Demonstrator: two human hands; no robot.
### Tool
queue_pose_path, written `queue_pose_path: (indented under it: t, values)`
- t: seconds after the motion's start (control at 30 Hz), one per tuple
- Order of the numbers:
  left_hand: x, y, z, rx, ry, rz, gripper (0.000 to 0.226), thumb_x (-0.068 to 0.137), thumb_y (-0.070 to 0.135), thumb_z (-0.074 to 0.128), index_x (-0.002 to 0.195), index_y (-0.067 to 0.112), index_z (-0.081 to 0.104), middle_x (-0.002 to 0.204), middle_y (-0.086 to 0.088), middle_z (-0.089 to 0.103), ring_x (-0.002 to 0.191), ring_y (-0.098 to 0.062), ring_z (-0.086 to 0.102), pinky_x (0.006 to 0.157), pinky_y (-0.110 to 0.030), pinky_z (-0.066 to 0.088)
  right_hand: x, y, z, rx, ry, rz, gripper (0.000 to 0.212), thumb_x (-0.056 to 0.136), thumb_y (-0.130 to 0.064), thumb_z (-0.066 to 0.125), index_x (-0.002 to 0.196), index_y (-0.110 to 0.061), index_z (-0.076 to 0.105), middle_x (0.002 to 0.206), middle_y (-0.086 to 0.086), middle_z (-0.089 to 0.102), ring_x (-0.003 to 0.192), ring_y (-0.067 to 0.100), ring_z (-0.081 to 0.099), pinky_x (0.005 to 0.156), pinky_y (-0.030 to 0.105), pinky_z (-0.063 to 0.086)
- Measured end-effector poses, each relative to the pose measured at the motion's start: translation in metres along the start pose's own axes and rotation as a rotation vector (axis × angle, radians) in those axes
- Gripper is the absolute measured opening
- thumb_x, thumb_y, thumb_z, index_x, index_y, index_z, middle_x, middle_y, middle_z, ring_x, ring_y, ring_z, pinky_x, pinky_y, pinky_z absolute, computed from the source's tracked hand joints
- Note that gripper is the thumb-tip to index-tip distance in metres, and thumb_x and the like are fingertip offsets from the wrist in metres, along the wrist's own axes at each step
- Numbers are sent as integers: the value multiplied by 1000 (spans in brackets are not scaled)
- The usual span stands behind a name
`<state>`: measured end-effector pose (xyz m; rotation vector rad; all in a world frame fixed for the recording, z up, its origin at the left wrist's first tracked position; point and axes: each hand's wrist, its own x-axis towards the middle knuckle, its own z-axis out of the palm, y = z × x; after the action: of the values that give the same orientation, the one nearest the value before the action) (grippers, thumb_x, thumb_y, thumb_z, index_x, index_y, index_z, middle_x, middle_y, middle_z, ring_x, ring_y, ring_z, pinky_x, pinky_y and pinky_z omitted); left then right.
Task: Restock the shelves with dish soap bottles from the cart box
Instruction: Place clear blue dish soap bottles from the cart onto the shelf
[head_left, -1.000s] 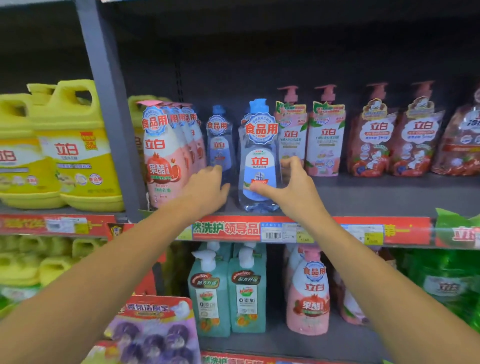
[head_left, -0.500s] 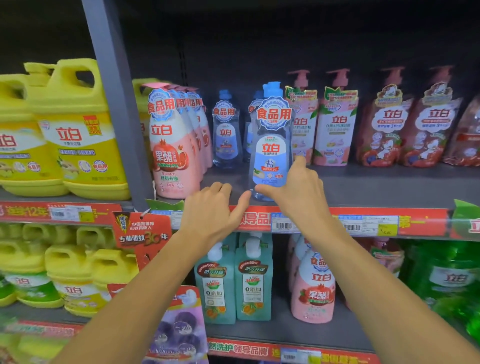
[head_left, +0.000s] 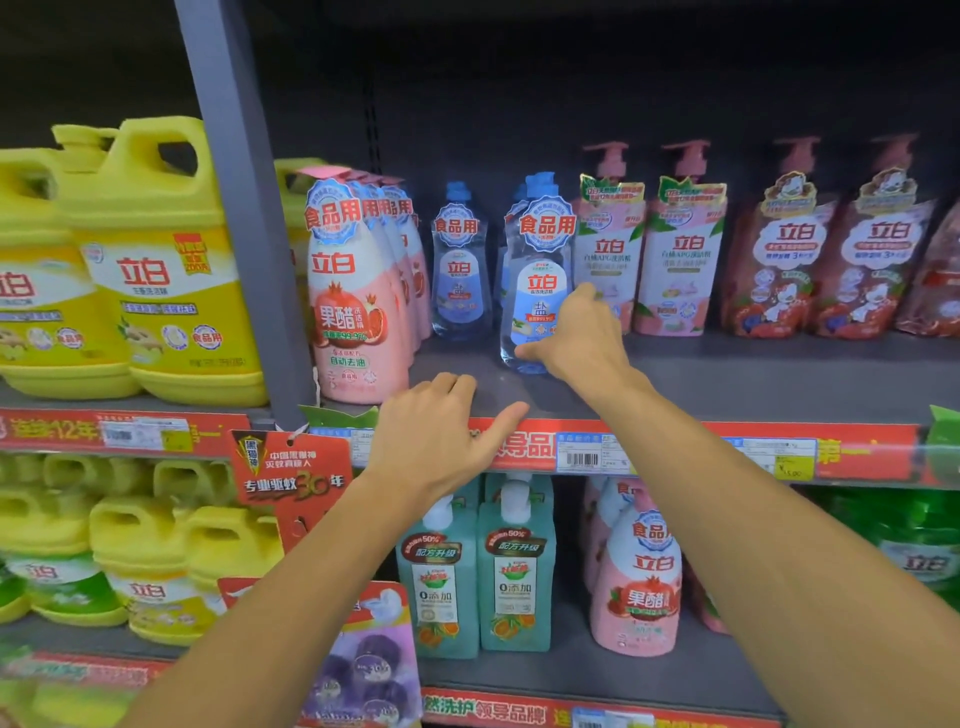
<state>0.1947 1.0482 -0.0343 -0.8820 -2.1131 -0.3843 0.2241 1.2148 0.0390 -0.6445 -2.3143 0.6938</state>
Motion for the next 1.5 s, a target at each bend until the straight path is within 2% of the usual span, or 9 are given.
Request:
queue_pose_path:
  t: [0.1, 0.27, 0.47, 0.53, 0.63, 0.8, 1.2, 1.4, 1.5]
  values:
    - [0, -1, 1, 4, 23, 16, 73, 87, 76, 22, 88, 18, 66, 83, 2, 69, 69, -18, 65, 53, -28, 40, 14, -2, 8, 4, -6, 27, 86, 68, -30, 91, 130, 0, 39, 130, 20, 53, 120, 36, 55, 92, 40, 48]
    - [0, -1, 3, 7, 40, 23, 74, 86, 76, 22, 89, 18, 66, 85, 3, 69, 70, -18, 66, 53, -31, 46, 36, -5, 16, -7, -11, 44, 78, 71, -28, 89, 128, 3, 45, 123, 18, 62, 114, 34, 61, 75, 34, 45]
    - [0, -1, 6, -7, 76, 26, 73, 87, 75, 23, 85, 16, 66, 81, 1, 69, 66, -19, 65, 49, -31, 47, 59, -10, 28, -49, 5, 78, 75, 83, -21, 81, 135, 1, 31, 134, 16, 54, 125, 32, 54, 90, 37, 47]
    - [1, -1, 5, -4, 85, 31, 72, 87, 75, 24, 85, 17, 66, 80, 2, 68, 65, -19, 65, 48, -30, 46, 67, -14, 31, -64, -24, 107, 80, 85, -19, 79, 141, 0, 26, 138, 14, 51, 128, 29, 53, 90, 35, 46]
    - [0, -3, 7, 3, 93, 40, 72, 88, 75, 24, 83, 17, 66, 78, 2, 68, 62, -18, 65, 46, -29, 45, 79, -15, 37, -43, -49, 160, 76, 82, -15, 80, 137, -2, 28, 134, 12, 55, 123, 29, 56, 80, 33, 43]
    - [2, -3, 6, 19, 100, 51, 69, 88, 74, 28, 81, 17, 66, 76, 2, 68, 62, -19, 65, 46, -28, 42, 87, -15, 45, -32, -19, 170, 70, 81, -16, 81, 130, -4, 32, 131, 13, 57, 122, 30, 57, 84, 35, 47]
    - [2, -2, 2, 50, 35, 39, 73, 87, 77, 23, 83, 18, 66, 77, 4, 68, 63, -17, 65, 48, -24, 30, 92, -13, 53, -85, -6, 155, 66, 86, -17, 77, 131, -4, 30, 134, 15, 55, 126, 32, 56, 89, 39, 49]
    - [2, 0, 0, 44, -28, 7, 80, 83, 81, 15, 93, 20, 65, 86, 5, 69, 73, -16, 66, 53, -27, 40, 86, -12, 48, -119, -34, 132, 67, 88, -23, 75, 135, -5, 30, 135, 14, 55, 124, 31, 56, 86, 38, 46]
    - [3, 0, -2, 50, -60, -1, 82, 80, 82, 11, 99, 22, 63, 94, 7, 68, 80, -14, 65, 57, -27, 36, 79, -14, 40, -360, -153, 126, 84, 92, -44, 66, 150, -3, 21, 145, 14, 48, 132, 34, 48, 100, 42, 42]
